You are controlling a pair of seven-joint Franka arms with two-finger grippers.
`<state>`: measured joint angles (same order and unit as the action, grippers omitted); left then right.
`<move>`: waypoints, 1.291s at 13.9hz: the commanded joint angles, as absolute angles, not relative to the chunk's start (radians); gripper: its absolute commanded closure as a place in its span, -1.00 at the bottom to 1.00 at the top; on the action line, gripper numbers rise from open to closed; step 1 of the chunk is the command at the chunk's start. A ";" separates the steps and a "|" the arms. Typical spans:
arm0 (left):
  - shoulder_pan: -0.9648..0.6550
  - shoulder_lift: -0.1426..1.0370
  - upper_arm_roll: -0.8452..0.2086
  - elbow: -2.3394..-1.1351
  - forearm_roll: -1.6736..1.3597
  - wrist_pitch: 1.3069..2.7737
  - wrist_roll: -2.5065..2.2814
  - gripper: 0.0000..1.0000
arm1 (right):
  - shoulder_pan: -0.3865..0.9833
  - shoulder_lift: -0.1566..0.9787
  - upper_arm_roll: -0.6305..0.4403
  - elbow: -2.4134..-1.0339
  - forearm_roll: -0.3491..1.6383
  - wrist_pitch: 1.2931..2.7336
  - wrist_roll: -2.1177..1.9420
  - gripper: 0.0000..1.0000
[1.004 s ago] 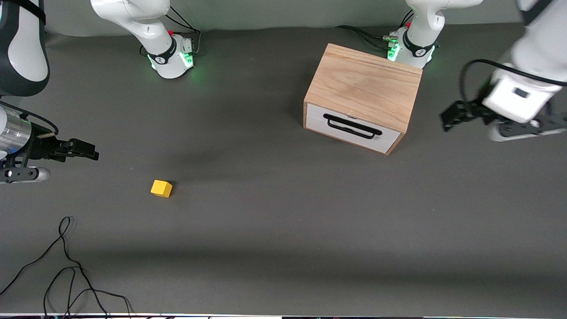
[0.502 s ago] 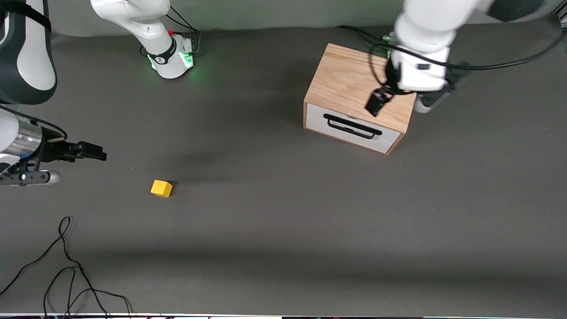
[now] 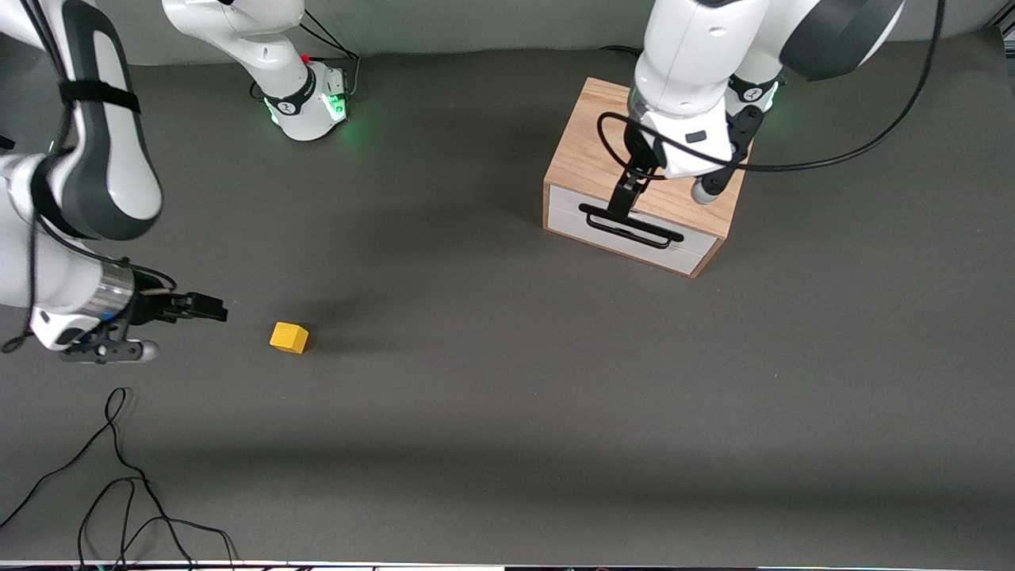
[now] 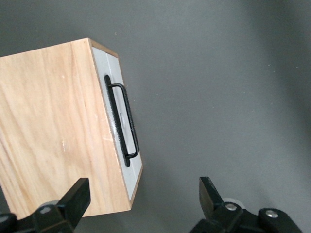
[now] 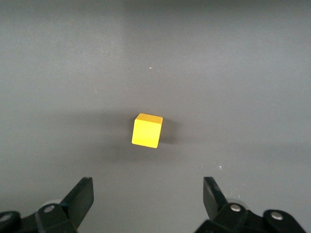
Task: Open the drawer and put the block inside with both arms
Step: 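Reach the left gripper to the drawer handle while the right gripper reaches the cube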
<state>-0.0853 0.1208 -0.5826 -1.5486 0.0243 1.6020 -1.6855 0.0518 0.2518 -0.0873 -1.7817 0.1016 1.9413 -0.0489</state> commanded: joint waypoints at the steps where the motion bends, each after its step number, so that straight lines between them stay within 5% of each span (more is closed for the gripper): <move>1: -0.087 0.159 -0.580 -1.534 0.040 1.563 -1.707 -1.00 | 0.064 0.276 -0.095 -1.784 0.117 1.959 -0.043 -1.00; 9: -0.083 0.362 -0.571 -1.560 0.129 1.632 -1.701 -1.00 | 0.064 0.348 -0.095 -1.796 0.109 2.019 -0.049 -1.00; 18: -0.084 0.368 -0.569 -1.756 0.129 1.793 -1.716 -1.00 | 0.150 0.399 -0.098 -2.046 0.110 2.443 -0.014 -1.00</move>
<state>-0.0811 0.3955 -0.5702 -1.6989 0.1117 1.7461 -1.6889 0.1457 0.3902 -0.0862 -2.0053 0.1016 2.3683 -0.0253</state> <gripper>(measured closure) 0.000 0.000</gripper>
